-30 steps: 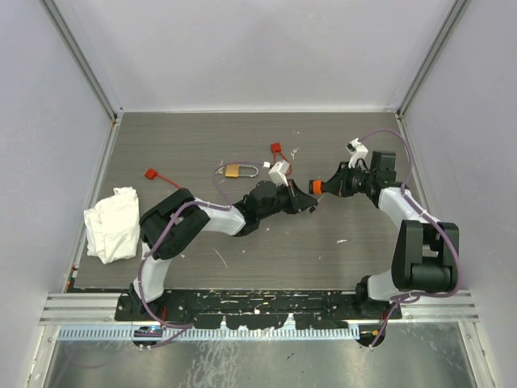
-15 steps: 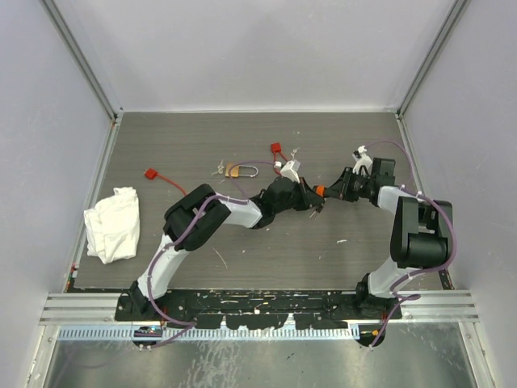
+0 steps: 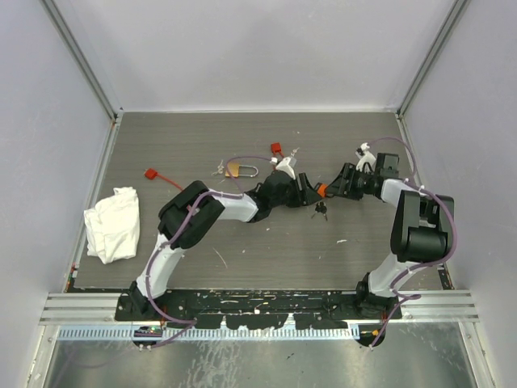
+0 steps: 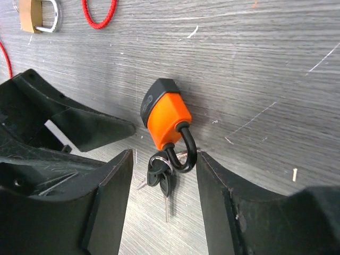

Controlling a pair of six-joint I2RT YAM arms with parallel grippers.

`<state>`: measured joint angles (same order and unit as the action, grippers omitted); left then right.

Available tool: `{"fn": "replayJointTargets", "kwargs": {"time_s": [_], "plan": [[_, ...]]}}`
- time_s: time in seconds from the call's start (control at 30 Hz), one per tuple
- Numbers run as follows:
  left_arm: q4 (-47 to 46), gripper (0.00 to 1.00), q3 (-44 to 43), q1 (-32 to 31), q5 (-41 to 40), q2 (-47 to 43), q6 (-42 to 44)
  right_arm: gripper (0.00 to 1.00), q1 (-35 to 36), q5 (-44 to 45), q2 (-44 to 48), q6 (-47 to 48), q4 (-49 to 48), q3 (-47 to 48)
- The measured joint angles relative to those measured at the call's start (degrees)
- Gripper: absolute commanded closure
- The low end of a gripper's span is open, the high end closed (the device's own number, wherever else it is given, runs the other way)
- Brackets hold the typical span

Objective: Lock with the key
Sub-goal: Place the lock at the center of the board.

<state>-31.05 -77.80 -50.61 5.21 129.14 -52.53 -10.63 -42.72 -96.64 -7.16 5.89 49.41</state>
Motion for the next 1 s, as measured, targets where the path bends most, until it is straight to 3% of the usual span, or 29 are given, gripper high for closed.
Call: {"fn": "replayJointTargets", "kwargs": {"time_s": [0.3, 0.53, 0.67, 0.87, 1.0], "plan": [[4.85, 0.38, 11.37, 0.00, 0.11, -17.77, 8.46, 0.42, -0.83, 2.93, 10.45, 6.97, 3.76, 0.13], [6.47, 0.36, 26.97, 0.00, -2.51, -35.34, 14.49, 0.43, -1.31, 0.76, 19.93, 12.31, 5.33, 0.15], [10.75, 0.26, 34.80, 0.02, -5.33, -44.70, 18.27, 0.43, -1.49, -3.34, 27.26, 13.75, 4.13, -0.76], [18.40, 0.02, 44.44, 0.59, -11.74, -61.05, 23.32, 0.43, -1.49, -11.69, 36.54, 13.25, -1.31, -3.89], [21.99, 0.02, 47.65, 1.51, -15.39, -70.44, 25.20, 0.43, -1.18, -16.94, 36.87, 12.41, -2.29, -3.08]]}}
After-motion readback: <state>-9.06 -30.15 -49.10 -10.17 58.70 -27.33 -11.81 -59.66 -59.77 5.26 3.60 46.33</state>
